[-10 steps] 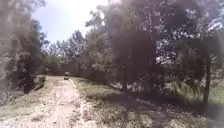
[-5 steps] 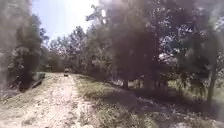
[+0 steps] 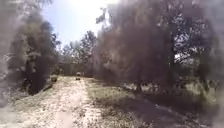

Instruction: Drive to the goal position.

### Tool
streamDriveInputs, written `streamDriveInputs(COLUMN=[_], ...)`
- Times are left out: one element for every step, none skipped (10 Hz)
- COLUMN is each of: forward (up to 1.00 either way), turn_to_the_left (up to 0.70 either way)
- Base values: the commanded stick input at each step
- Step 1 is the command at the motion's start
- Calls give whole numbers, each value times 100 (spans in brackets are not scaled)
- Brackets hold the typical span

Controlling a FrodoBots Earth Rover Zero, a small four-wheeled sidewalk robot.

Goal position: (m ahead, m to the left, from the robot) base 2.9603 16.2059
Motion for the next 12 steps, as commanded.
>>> streamDriveInputs(forward=[66, 66, 67, 67, 67, 67, 67, 68, 69, 70, 70, 70], turn_to_the_left=[0, 0, 0, 0, 0, 0, 0, 0, 0, 0, 11, 35])
